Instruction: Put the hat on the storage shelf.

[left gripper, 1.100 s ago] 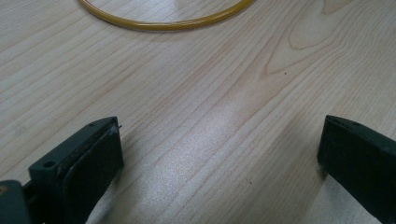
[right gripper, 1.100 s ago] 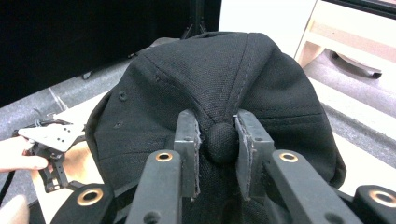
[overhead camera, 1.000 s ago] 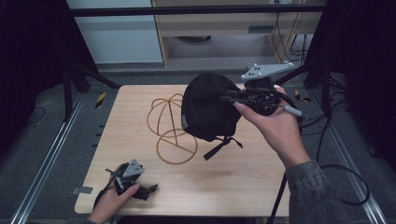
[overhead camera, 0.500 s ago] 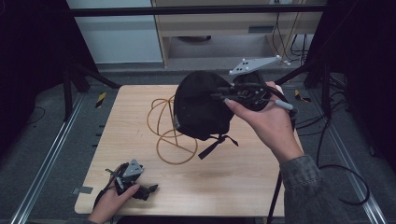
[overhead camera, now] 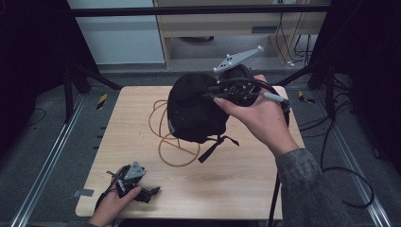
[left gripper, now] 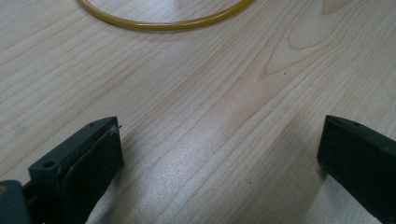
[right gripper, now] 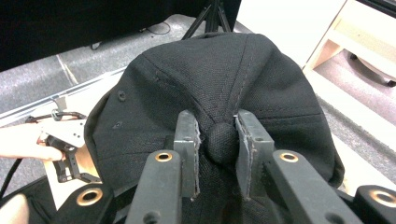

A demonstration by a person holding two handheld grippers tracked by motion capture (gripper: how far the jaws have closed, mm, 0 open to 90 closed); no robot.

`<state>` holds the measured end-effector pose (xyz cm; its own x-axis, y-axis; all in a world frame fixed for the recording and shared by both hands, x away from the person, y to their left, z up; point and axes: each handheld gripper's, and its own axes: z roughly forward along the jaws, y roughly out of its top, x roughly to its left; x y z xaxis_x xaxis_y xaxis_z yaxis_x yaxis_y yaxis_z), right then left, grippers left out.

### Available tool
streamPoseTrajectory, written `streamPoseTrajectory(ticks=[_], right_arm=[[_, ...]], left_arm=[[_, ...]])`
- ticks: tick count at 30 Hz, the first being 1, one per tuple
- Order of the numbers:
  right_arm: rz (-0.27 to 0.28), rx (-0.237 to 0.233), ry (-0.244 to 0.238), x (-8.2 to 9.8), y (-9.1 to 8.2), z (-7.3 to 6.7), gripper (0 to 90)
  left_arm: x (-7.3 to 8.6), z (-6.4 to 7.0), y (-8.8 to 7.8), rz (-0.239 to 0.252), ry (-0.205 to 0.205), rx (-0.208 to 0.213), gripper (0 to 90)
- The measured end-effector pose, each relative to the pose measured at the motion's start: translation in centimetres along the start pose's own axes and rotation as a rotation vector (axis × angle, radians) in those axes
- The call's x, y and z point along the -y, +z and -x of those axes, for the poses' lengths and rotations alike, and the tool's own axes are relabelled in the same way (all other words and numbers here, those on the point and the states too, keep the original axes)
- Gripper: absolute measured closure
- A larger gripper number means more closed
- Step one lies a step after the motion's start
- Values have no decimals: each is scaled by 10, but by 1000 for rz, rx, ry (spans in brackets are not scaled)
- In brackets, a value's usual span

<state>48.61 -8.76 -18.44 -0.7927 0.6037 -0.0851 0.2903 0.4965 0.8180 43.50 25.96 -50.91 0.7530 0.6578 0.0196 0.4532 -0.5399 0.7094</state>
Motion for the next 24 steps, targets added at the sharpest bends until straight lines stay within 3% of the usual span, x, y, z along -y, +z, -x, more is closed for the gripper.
streamPoseTrajectory(ticks=[8,14,24], right_arm=[[-27,-6,-33,-11,4,-7,727],[-70,-15,-76,-20,18,-15,727],[-115,-22,-94,-33,35,-13,726]], left_arm=[[0,0,0,0,0,0,0],[0,1,0,0,1,1,0],[0,1,0,-3,4,5,0]])
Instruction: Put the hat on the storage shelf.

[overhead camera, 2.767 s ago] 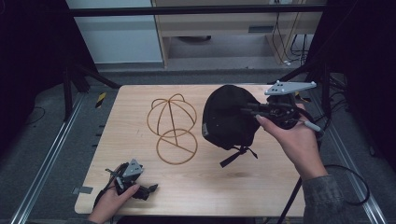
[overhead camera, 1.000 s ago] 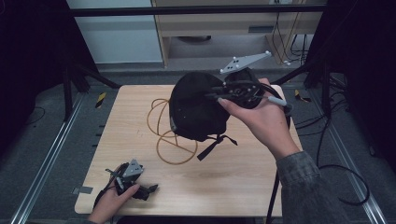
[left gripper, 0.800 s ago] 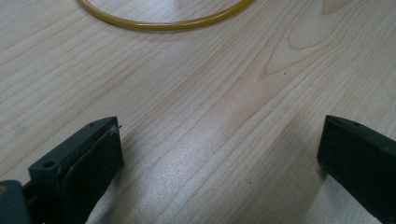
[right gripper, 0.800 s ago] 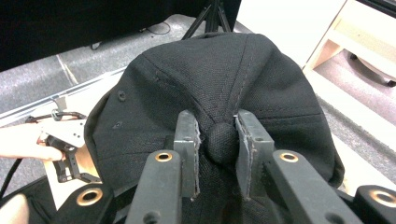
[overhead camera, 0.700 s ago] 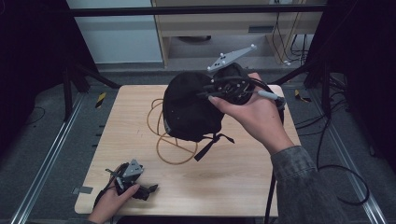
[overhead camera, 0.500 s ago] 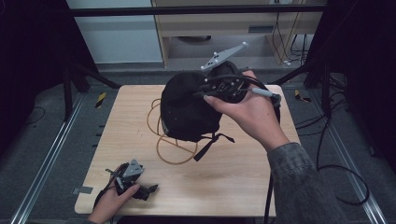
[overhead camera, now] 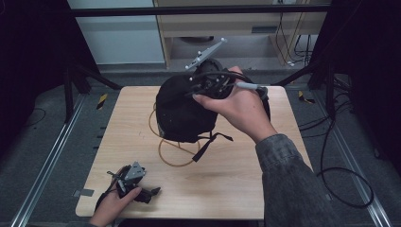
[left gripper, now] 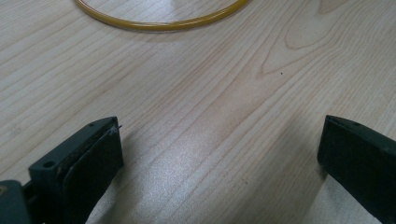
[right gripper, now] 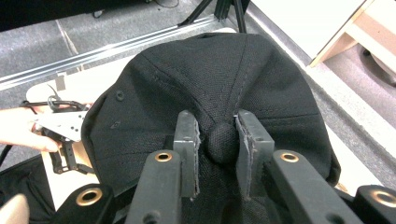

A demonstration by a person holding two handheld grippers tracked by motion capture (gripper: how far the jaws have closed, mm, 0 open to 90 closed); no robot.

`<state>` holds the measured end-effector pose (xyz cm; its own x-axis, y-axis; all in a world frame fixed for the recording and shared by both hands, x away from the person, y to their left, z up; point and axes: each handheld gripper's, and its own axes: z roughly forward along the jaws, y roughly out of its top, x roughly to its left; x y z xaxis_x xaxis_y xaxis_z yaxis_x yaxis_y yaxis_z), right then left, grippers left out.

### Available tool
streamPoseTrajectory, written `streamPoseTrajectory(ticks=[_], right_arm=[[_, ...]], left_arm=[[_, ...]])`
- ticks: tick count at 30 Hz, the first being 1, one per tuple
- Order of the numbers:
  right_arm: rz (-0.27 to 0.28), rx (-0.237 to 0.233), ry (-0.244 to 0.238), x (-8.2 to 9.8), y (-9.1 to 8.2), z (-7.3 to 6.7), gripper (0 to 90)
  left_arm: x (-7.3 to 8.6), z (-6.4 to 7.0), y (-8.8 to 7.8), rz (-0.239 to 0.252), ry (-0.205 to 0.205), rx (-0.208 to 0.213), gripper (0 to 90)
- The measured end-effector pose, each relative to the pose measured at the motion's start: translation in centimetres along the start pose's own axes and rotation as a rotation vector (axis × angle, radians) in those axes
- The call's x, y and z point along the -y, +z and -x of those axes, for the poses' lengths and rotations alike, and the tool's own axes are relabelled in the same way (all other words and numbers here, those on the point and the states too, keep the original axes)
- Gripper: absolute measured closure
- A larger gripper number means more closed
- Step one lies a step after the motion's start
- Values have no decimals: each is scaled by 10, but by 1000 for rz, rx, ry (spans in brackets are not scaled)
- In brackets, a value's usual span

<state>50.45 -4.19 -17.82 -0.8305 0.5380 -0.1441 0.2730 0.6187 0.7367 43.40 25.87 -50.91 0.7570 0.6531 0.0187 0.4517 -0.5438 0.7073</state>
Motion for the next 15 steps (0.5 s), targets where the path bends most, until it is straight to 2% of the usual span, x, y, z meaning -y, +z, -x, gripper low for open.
streamPoseTrajectory(ticks=[5,8,15], right_arm=[[-19,-4,-3,-7,7,4,724],[-39,1,-21,-12,15,3,724],[-76,-25,-36,-23,32,0,722]], left_arm=[[0,0,0,0,0,0,0],[0,0,0,0,0,0,0],[0,0,0,0,0,0,0]])
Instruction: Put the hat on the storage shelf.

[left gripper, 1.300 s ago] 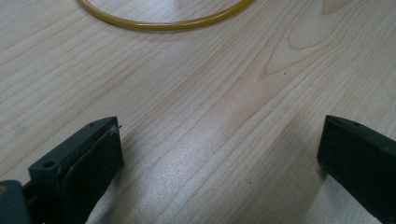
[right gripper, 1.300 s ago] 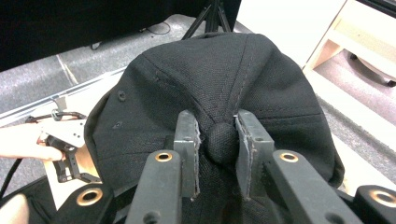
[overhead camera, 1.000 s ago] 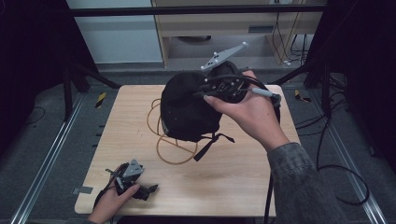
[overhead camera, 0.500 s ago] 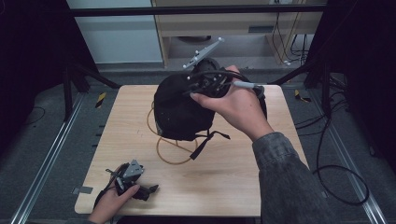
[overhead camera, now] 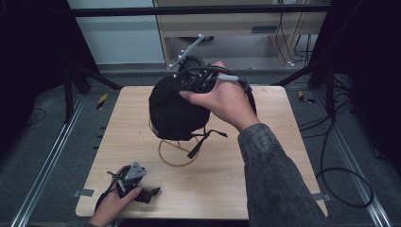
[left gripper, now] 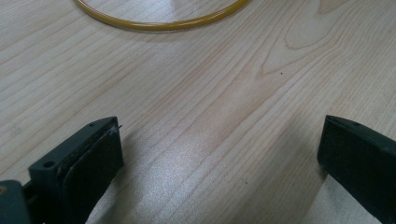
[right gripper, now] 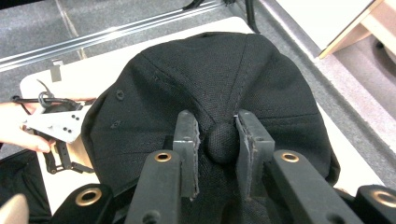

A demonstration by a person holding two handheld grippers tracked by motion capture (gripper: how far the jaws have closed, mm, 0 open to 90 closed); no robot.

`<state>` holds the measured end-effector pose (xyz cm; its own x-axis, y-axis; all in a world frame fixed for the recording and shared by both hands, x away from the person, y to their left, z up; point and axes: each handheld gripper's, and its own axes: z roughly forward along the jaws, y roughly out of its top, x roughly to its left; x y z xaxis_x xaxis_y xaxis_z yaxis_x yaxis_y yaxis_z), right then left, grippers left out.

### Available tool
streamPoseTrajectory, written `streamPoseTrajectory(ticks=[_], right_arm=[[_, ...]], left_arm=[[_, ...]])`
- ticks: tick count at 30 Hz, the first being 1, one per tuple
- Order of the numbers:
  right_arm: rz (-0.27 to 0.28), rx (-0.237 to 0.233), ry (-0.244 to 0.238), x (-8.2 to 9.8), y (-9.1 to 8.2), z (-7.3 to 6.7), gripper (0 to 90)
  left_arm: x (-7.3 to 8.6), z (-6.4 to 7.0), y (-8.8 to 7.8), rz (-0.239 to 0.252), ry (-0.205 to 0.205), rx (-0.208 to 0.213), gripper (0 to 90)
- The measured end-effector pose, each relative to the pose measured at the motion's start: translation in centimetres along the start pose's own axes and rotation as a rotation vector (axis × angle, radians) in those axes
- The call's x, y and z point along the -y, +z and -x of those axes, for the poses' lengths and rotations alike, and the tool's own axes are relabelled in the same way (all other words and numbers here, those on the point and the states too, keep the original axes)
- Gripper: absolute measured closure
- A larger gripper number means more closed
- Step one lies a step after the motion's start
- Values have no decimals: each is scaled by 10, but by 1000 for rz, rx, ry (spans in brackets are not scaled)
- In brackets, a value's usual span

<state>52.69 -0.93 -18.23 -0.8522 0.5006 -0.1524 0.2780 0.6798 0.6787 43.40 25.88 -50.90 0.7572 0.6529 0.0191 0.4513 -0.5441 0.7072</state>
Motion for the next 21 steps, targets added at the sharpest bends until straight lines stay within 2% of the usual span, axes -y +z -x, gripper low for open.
streamPoseTrajectory(ticks=[8,21], right_arm=[[-22,-8,4,-6,19,3,720],[-36,-9,8,-20,38,5,720]], left_arm=[[0,0,0,0,2,3,0],[-1,0,1,1,2,4,0]])
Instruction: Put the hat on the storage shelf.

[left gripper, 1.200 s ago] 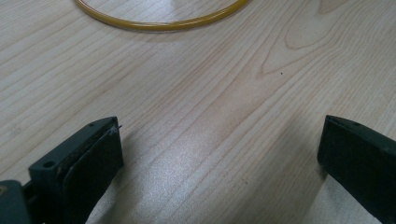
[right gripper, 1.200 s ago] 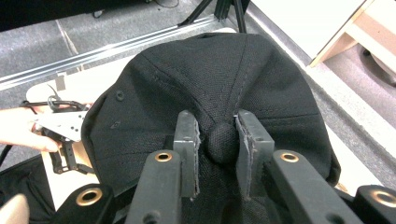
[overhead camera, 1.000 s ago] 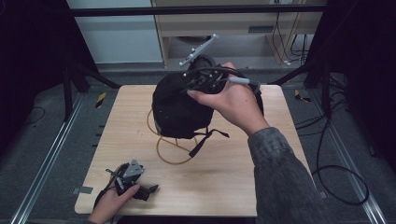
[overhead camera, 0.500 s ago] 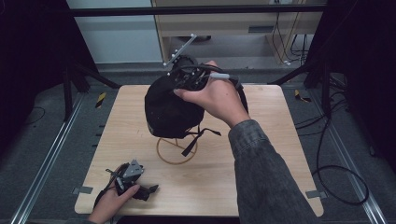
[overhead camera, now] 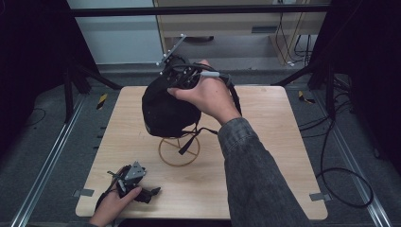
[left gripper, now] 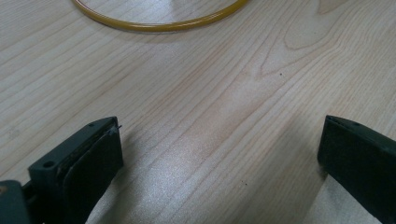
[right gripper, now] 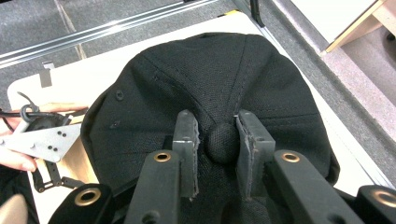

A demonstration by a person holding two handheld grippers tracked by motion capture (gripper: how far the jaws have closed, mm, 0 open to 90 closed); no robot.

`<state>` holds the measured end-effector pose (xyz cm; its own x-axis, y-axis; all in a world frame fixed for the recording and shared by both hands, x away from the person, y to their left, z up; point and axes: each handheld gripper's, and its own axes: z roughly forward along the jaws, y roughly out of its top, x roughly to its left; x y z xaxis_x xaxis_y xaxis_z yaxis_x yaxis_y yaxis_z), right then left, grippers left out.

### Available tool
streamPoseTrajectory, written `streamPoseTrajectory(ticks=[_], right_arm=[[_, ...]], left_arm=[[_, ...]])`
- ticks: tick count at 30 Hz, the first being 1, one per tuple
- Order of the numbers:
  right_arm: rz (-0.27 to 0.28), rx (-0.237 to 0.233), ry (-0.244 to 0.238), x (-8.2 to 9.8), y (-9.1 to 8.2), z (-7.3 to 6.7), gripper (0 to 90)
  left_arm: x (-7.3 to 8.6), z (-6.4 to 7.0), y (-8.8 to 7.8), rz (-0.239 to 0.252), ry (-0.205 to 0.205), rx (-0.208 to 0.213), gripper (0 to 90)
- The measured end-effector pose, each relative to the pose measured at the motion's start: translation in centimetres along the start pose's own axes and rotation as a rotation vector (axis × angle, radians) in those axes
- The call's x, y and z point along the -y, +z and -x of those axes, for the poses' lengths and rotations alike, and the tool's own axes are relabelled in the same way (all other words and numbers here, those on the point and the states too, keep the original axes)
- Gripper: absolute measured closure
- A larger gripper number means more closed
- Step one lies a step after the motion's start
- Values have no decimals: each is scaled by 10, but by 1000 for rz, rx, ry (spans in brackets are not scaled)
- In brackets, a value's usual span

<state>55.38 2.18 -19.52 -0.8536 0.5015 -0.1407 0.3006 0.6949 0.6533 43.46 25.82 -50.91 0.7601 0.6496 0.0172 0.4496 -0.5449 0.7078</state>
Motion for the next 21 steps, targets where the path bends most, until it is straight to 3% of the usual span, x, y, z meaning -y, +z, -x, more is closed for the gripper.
streamPoseTrajectory(ticks=[21], right_arm=[[-10,1,17,-7,16,7,715]], left_arm=[[-1,0,1,1,1,1,0]])
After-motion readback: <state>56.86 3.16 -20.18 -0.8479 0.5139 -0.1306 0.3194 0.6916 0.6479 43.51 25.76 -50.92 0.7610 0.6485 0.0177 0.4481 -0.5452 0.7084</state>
